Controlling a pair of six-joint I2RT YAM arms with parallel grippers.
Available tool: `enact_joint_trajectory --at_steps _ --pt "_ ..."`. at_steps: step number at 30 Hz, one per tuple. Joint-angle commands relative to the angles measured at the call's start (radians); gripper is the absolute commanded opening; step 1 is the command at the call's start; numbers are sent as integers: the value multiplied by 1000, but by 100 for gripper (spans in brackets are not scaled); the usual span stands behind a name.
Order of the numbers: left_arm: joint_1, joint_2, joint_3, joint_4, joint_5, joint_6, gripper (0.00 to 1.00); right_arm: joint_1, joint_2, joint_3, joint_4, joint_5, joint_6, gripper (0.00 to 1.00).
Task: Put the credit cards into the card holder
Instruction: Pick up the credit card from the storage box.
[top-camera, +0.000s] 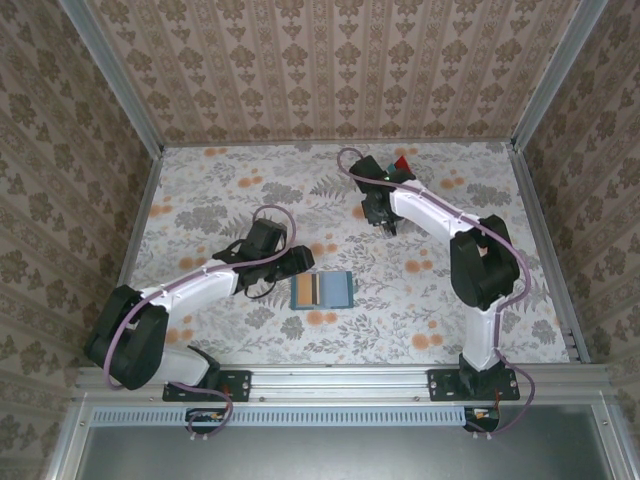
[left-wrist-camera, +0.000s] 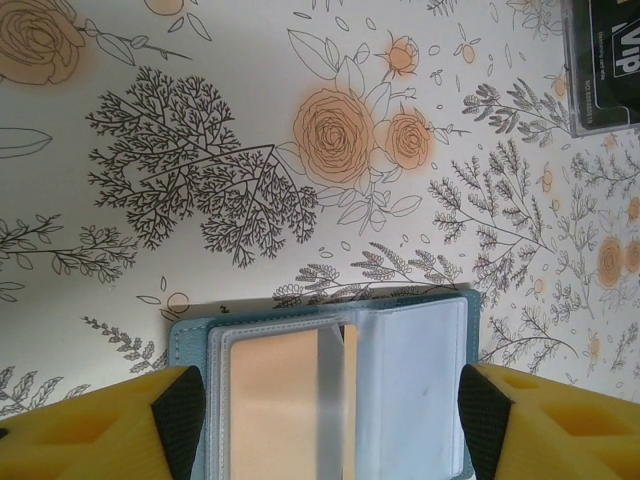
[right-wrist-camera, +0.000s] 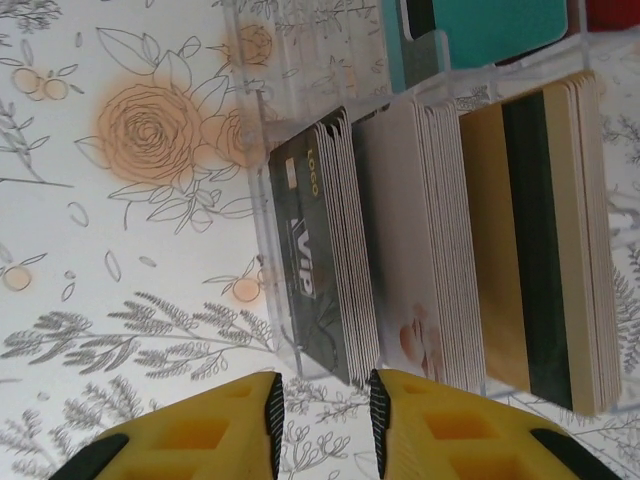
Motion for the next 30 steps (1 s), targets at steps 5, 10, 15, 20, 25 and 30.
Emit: enact_joint_trajectory --at_steps 5,10,15,20,25,30 --pt "18 -12 21 -19 12 22 71 -1 86 85 -63 99 -58 32" --pt "23 -12 18 -17 16 22 71 -1 137 115 -70 141 -71 33" --pt "29 -12 16 -18 18 22 72 -1 168 126 -64 173 -81 33" --pt "32 -9 16 -19 21 24 73 2 198 128 -52 202 -95 33" --pt "33 -9 14 -19 22 22 73 17 230 127 -45 271 -114 33" --pt "34 -8 12 -17 23 21 73 35 253 121 -33 363 -139 33"
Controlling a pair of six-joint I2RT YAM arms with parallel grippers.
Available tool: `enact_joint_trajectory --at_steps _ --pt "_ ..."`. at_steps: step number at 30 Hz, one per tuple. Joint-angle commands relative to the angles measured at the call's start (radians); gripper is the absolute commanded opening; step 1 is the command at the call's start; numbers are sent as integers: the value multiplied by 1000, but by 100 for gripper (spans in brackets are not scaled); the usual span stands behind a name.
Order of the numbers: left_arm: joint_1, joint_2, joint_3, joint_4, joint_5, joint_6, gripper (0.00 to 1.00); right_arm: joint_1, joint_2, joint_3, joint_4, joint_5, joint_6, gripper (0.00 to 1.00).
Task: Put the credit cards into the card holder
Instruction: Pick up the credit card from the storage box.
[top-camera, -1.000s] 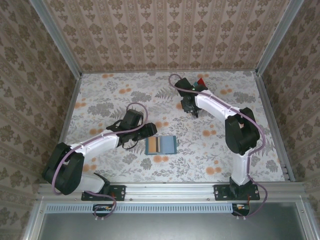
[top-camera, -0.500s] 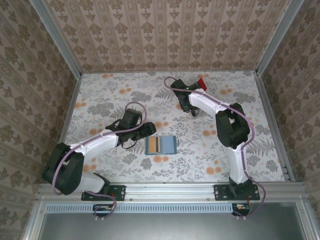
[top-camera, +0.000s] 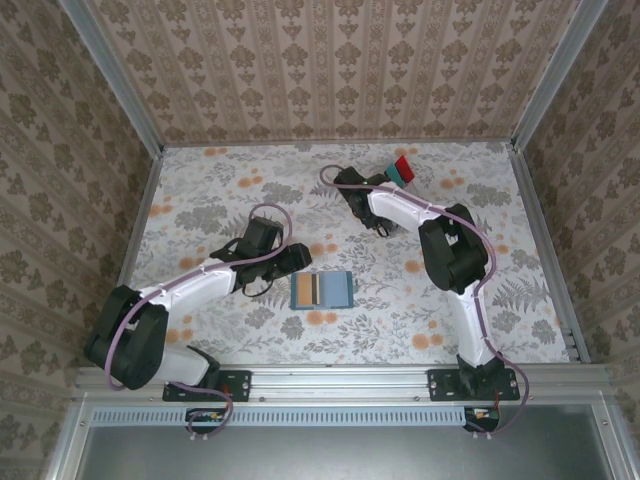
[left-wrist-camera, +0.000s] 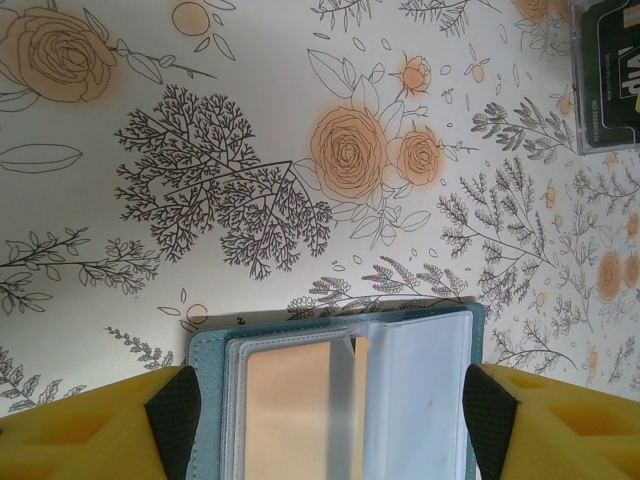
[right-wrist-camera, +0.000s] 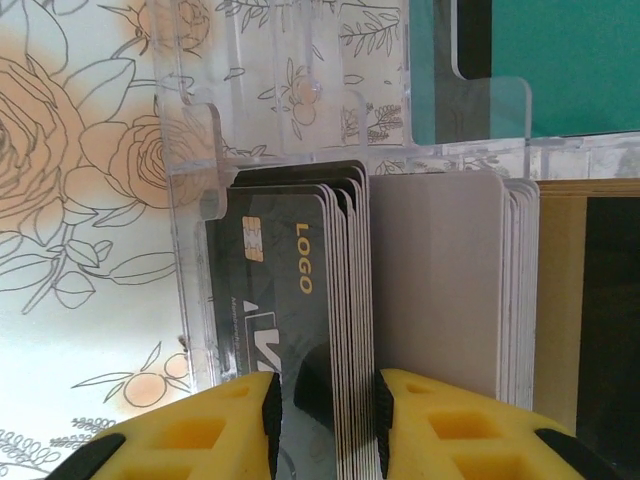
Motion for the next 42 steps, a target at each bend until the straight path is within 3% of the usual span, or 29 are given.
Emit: enact_joint_trajectory --at_steps 1,14,42 --pt "5 -8 11 -17 12 19 73 10 34 6 -1 108 -36 32" --pt "5 3 6 -11 22 16 73 37 16 -35 61 253 -99 31" --pt "5 22 7 -12 37 16 73 34 -69 -34 2 110 -44 12"
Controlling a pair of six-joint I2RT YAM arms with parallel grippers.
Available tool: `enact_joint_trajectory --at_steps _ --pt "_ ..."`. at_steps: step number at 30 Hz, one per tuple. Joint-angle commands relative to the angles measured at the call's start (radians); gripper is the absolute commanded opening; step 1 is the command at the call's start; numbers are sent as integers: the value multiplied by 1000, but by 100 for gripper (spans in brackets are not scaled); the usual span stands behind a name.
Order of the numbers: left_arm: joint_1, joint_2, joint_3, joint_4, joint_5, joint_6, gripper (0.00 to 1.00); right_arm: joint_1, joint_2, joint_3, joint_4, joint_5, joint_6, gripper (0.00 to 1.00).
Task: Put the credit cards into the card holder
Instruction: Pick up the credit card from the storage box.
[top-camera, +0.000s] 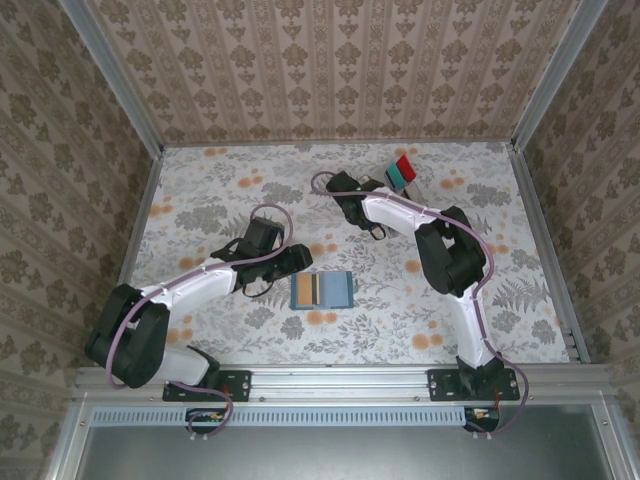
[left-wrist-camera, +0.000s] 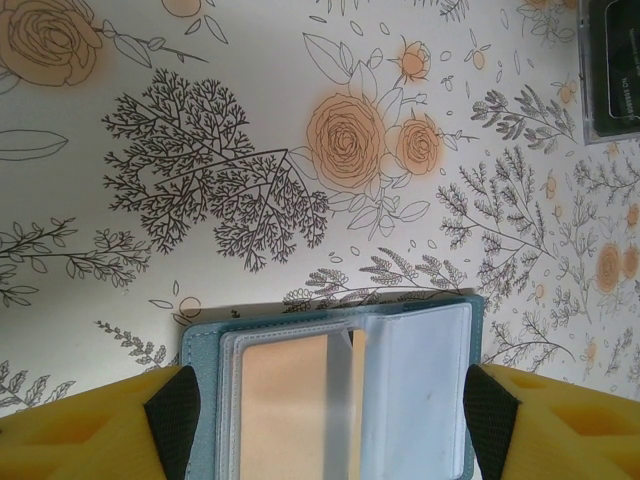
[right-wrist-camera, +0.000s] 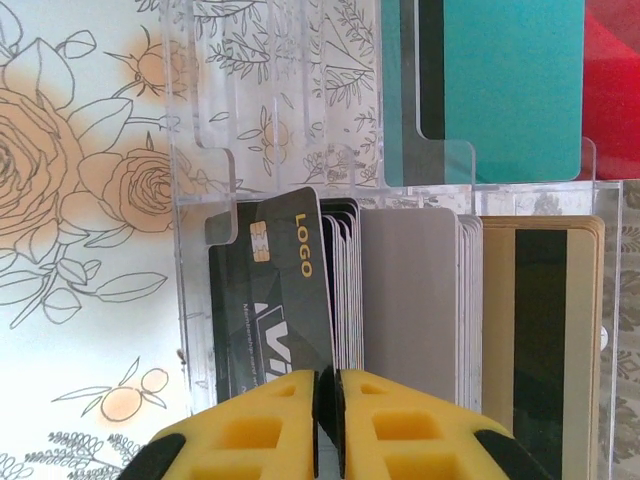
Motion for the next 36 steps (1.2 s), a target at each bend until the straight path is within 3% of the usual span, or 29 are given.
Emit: enact_joint_trajectory --at_steps 1,15,21,29,36 --pt "5 13 8 -13 18 17 73 -6 -51 -5 -59 -15 24 11" --pt "5 2 10 -19 21 14 73 -18 -132 -8 -106 -139 68 1" --pt "5 -18 17 -20 28 13 73 -21 -236 -47 -97 -247 112 0" --pt "13 -56 11 6 54 -15 70 -31 -437 -201 2 -556 238 0" --pt "60 -56 -17 131 170 -103 67 -72 -618 -436 255 -910 424 0"
